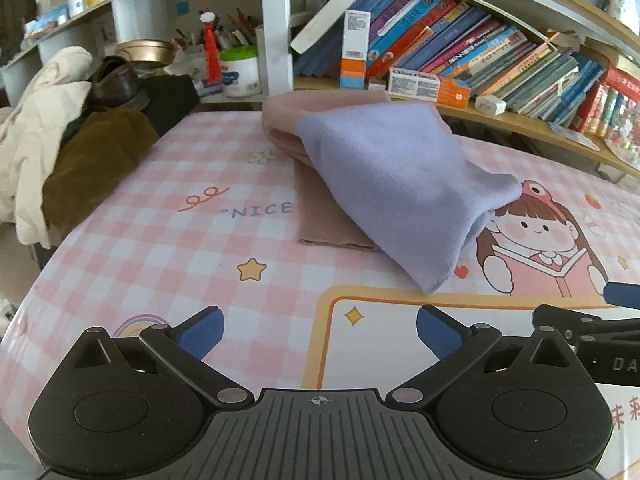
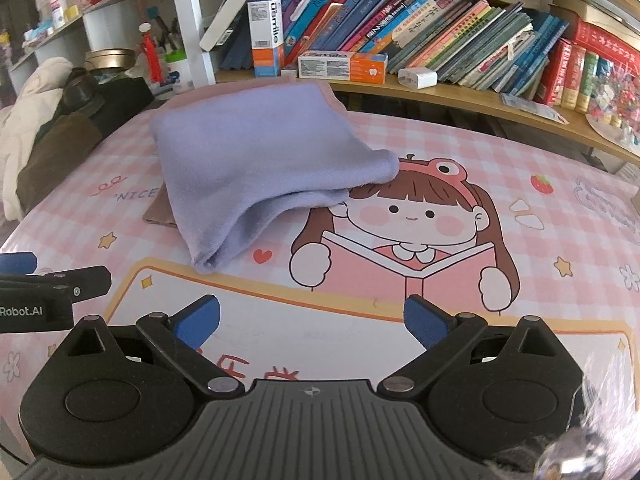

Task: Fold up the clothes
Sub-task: 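Move both grippers toward the folded lavender-and-pink sweater, then grasp the sweater edge with the left gripper while the right gripper grasps another edge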

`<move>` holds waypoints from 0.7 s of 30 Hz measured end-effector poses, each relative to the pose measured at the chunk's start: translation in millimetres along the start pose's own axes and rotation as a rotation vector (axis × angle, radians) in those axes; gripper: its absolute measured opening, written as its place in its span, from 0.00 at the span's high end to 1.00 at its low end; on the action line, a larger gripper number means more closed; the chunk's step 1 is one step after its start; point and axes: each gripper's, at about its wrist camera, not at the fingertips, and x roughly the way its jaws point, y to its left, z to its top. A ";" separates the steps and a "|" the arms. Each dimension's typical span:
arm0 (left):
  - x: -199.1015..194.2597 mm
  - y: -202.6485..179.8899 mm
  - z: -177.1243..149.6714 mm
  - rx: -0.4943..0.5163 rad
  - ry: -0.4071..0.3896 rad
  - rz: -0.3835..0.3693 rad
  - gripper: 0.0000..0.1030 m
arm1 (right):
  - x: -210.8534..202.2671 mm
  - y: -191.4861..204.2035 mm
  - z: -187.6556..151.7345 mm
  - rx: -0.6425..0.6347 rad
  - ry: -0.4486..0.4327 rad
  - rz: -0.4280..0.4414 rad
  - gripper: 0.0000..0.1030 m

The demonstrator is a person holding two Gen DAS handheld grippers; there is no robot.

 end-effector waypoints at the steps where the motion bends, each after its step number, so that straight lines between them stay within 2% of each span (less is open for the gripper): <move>1: -1.1 -2.6 -1.0 -0.005 -0.002 0.016 0.00 | -0.9 -3.3 -0.4 -0.004 -0.002 0.008 0.04; 5: -4.4 -16.1 -4.7 -0.007 -0.005 0.062 0.00 | -2.0 -19.0 -3.0 -0.006 0.007 0.031 0.04; 11: -3.1 -41.7 -9.5 0.003 0.011 0.065 0.00 | -4.2 -49.9 -13.3 0.030 0.026 0.051 0.04; 15: -7.5 -62.8 -11.8 0.027 -0.010 0.025 0.00 | -8.7 -74.3 -20.1 0.101 0.011 0.067 0.04; 19: -12.8 -87.7 -12.6 0.052 -0.024 -0.080 0.00 | -12.7 -97.1 -26.2 0.176 -0.014 0.082 0.02; 21: -14.2 -97.0 -12.3 0.062 -0.037 -0.084 0.00 | -14.2 -105.2 -29.4 0.204 -0.027 0.095 0.01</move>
